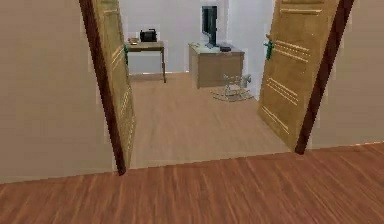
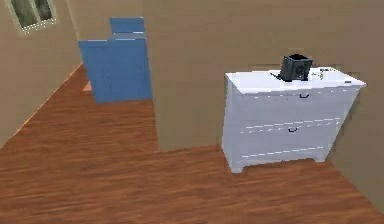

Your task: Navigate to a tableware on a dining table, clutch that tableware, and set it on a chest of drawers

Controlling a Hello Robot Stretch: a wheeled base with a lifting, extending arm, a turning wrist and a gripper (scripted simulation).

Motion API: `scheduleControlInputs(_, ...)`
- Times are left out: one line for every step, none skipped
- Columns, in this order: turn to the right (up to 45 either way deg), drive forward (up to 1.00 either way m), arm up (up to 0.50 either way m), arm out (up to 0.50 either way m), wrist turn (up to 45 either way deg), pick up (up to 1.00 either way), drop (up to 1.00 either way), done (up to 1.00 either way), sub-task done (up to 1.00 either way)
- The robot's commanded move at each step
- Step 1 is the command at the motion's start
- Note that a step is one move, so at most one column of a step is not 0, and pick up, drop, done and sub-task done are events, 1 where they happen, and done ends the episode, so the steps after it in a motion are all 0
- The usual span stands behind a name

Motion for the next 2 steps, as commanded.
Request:
scheduleControlInputs(0.0, 1.00, 0.00, 0.00, 0.0, 0.00, 0.00, 0.00, 0.00)
scheduleControlInputs(6.0, 0.00, 0.00, 0.00, 0.0, 0.00, 0.00, 0.00, 0.00)
